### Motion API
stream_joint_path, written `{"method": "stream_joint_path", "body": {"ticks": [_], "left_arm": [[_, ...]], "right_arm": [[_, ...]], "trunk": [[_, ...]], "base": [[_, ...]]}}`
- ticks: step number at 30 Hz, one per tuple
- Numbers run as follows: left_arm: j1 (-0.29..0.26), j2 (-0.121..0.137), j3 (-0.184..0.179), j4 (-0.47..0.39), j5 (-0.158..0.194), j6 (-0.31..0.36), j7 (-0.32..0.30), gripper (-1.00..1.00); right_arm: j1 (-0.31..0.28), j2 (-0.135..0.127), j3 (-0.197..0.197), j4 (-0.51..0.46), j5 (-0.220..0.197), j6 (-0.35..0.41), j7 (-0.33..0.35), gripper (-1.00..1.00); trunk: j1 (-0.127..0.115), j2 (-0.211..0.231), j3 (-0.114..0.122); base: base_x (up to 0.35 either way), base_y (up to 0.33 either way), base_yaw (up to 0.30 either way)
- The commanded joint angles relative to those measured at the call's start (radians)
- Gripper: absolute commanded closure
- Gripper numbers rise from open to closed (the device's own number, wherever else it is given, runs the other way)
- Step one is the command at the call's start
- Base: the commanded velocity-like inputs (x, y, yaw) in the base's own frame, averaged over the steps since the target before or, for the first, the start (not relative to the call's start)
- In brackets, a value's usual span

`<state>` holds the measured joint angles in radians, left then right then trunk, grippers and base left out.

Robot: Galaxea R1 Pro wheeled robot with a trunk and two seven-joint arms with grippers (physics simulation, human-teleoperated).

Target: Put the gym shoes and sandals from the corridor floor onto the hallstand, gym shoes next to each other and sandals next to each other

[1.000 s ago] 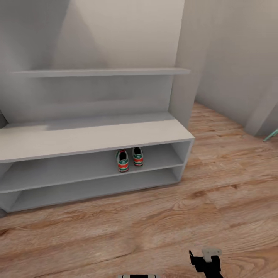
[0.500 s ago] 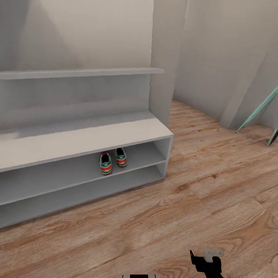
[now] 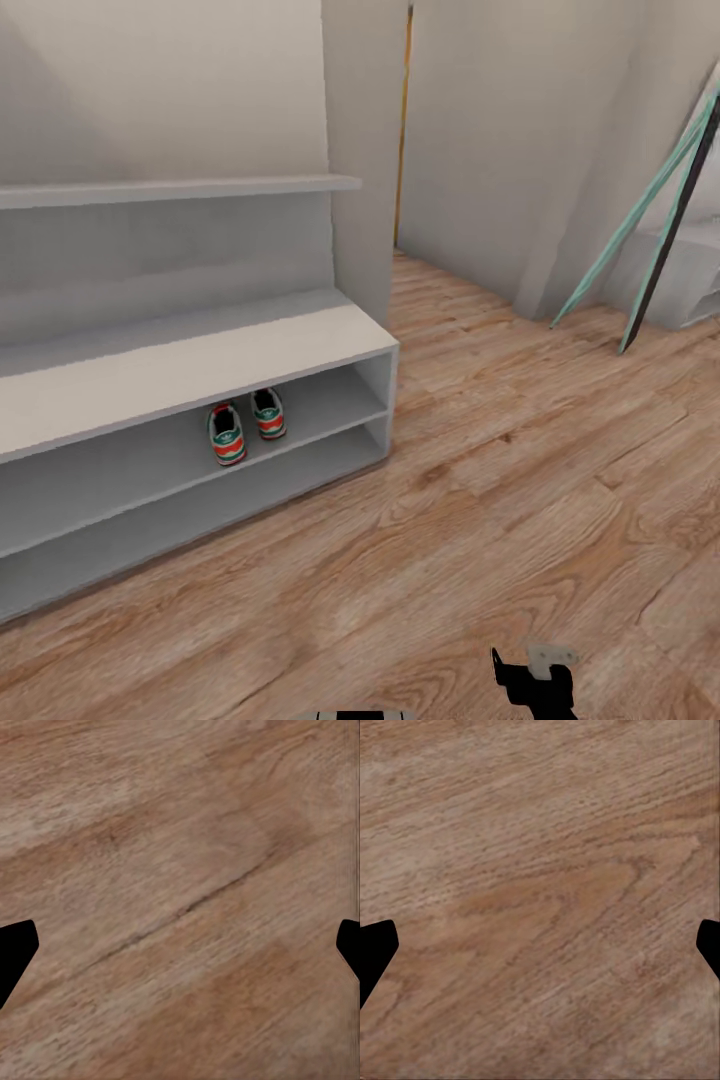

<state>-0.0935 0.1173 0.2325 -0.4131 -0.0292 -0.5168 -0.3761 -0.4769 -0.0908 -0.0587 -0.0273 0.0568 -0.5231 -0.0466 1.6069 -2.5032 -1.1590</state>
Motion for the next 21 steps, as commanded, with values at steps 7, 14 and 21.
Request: {"method": "stream_joint_path", "body": {"ticks": [7,14,21], "left_arm": [[0.000,-0.001,0.008,0.000,-0.003,-0.002,-0.009,-1.00],[-0.001,-0.001,0.007,0.000,-0.003,-0.002,-0.009,-1.00],[-0.001,-0.001,0.008,0.000,-0.003,-0.002,-0.009,-1.00]], "right_arm": [[0.000,0.000,-0.006,0.001,0.006,-0.003,-0.002,-1.00],[0.000,0.000,-0.006,0.001,0.006,-0.003,-0.002,-1.00],[0.000,0.000,-0.006,0.001,0.006,-0.003,-0.002,-1.00]], "trunk": [[0.000,0.000,-0.001],[0.000,0.000,-0.001],[0.000,0.000,-0.001]], "base": [[0.000,0.000,-0.300],[0.000,0.000,-0.300],[0.000,0.000,-0.300]]}}
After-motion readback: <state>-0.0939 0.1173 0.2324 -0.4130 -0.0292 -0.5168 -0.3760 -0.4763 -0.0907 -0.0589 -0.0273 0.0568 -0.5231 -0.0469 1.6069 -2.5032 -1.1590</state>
